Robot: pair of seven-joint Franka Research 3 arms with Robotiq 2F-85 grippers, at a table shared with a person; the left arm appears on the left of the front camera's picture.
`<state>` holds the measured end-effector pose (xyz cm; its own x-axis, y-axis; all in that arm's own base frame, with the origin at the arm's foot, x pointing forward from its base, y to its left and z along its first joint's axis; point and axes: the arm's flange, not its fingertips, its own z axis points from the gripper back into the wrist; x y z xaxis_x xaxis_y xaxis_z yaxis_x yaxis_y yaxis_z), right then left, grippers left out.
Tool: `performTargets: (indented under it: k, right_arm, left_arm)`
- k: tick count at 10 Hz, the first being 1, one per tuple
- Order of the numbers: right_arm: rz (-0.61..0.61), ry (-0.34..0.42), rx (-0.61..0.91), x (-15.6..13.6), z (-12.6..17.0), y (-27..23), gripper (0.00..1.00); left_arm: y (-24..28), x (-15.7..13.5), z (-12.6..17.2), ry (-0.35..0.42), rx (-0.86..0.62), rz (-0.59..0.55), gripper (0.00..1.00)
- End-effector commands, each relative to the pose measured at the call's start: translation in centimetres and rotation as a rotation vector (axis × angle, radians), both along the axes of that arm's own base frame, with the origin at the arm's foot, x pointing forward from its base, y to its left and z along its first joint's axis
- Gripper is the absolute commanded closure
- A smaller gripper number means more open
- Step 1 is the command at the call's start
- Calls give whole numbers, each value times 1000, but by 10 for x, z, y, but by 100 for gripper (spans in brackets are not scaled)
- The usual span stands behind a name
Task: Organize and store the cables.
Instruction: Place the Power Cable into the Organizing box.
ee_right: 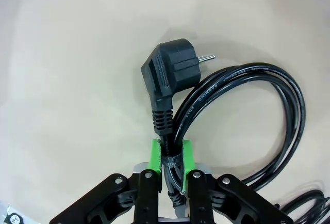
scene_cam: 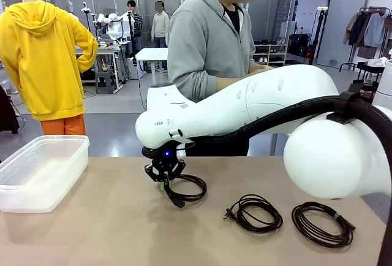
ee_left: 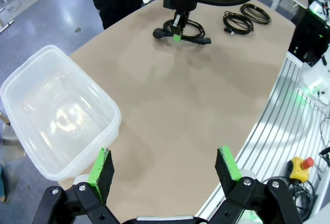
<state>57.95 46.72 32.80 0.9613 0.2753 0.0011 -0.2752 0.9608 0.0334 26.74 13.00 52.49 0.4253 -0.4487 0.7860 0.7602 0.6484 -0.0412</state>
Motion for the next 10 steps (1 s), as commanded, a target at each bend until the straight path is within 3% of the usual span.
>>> performTargets:
  k: [1, 2, 3, 4, 5, 6, 7, 10]
  right_arm:
    - [-9, 50, 27, 11, 4, 10, 81]
    - [-49, 48, 41, 15, 4, 10, 80]
    - [-65, 55, 41, 16, 4, 9, 64]
    - [-55, 63, 44, 16, 3, 9, 55]
    - [-45, 65, 43, 16, 3, 9, 29]
    - [-39, 57, 47, 16, 5, 9, 20]
    - [-41, 51, 46, 15, 6, 8, 0]
    - [-21, 36, 45, 14, 13, 2, 4]
  left_arm:
    - [1, -1, 1, -10, -12, -22, 0]
    - [1, -1, 1, -10, -12, -22, 0]
    - [1, -1, 1, -10, -12, -22, 0]
    - [1, -1, 1, -10, -12, -22, 0]
    - [1, -1, 1, -10, -12, -22, 0]
    - [1, -1, 1, -10, -12, -22, 0]
    - [1, -1, 1, -10, -12, -22, 0]
    - [1, -1, 1, -10, -12, -22, 0]
